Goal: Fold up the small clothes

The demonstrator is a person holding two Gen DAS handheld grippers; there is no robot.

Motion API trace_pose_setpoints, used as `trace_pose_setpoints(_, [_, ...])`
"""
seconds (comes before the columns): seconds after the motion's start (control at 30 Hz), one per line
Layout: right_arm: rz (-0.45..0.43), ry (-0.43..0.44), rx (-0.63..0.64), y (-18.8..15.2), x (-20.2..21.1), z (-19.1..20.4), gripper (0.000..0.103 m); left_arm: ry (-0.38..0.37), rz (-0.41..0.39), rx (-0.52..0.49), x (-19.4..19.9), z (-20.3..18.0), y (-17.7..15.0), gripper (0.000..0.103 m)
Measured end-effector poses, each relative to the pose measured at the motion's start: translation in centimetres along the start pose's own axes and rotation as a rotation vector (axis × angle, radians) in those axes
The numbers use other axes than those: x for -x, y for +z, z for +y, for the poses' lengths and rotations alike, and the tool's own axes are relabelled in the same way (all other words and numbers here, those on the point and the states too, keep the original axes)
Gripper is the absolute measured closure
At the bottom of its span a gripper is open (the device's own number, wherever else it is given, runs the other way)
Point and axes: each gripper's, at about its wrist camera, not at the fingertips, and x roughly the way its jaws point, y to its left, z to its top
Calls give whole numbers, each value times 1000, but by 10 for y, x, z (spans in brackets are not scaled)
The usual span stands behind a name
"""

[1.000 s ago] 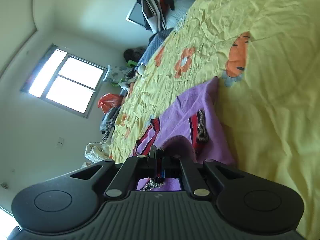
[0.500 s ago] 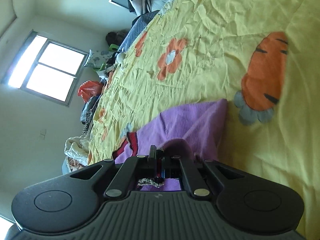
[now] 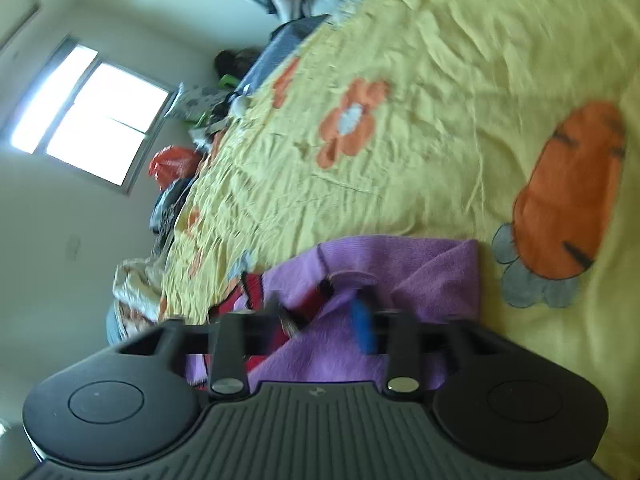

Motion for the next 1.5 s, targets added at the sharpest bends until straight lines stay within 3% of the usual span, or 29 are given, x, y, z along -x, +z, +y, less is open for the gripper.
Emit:
trace_pose_setpoints(0.03, [-23,-19,78,-4,13,9,31,-21,8,28,1,2,2,99])
trace_pose_setpoints(0.13, [-18,-76,264,-25,48,27,31,-39,-4,55,20,2,6,72])
trace_pose_setpoints(0.2, [-2,-93,317,-42,69,28,32,-74,27,20,39,-6,2,71])
trace_pose_setpoints(0.23, [6,-96,331,-52,78,26,32,-73,49,-17,50,-12,-4,69])
trace_pose_setpoints(0.3, [35,-98,341,-71,92,19,33,-71,95,-83,73,-20,-21,56])
trace_pose_setpoints(0.37, [42,-116,336,-88,104,12,33,-48,135,-125,93,-22,-41,36])
trace_pose_setpoints(0.5, [52,-61,301,-119,118,1,36,-7,198,-158,116,-12,-72,27])
trace_pose_setpoints(0.57, [60,-82,310,-130,117,0,37,8,209,-160,116,-6,-81,14])
trace_pose_setpoints(0.6, [61,-97,317,-133,116,0,42,1,220,-152,112,-3,-84,13])
trace_pose_setpoints(0.63, [58,-76,319,-137,116,-1,52,-6,234,-137,107,0,-87,14])
trace_pose_setpoints(0.67, [47,-58,309,-139,117,-1,73,-14,242,-126,102,2,-89,14])
trace_pose_setpoints(0.83, [40,-43,311,-141,117,1,76,-33,284,-155,81,-11,-91,17])
trace_pose_setpoints(0.87, [35,-37,309,-141,118,0,76,-26,287,-163,79,-13,-92,30])
trace_pose_setpoints(0.9, [21,-39,327,-142,119,1,78,1,295,-181,75,-15,-93,50])
trace_pose_setpoints(0.93, [14,-56,357,-145,118,5,85,23,326,-187,69,-15,-94,88])
trace_pose_setpoints(0.97, [16,-85,381,-148,115,8,99,35,355,-183,63,-13,-94,94])
trace_pose_setpoints(1.0, [11,-87,408,-151,114,13,99,58,362,-214,60,-14,-94,94])
trace_pose_setpoints(1.17, [-101,109,431,-141,151,49,100,117,349,-435,71,-51,-83,95])
trace_pose_setpoints(1.27, [-67,-14,469,-134,151,40,101,195,370,-453,74,-38,-77,96])
trace_pose_setpoints(1.33, [21,-89,430,-136,139,17,100,225,386,-440,77,-28,-77,96])
trace_pose_setpoints(1.43, [77,-89,394,-145,139,2,99,247,364,-486,91,-29,-78,97])
trace_pose_setpoints(1.5, [75,-144,422,-148,146,12,94,243,355,-488,100,-37,-76,99])
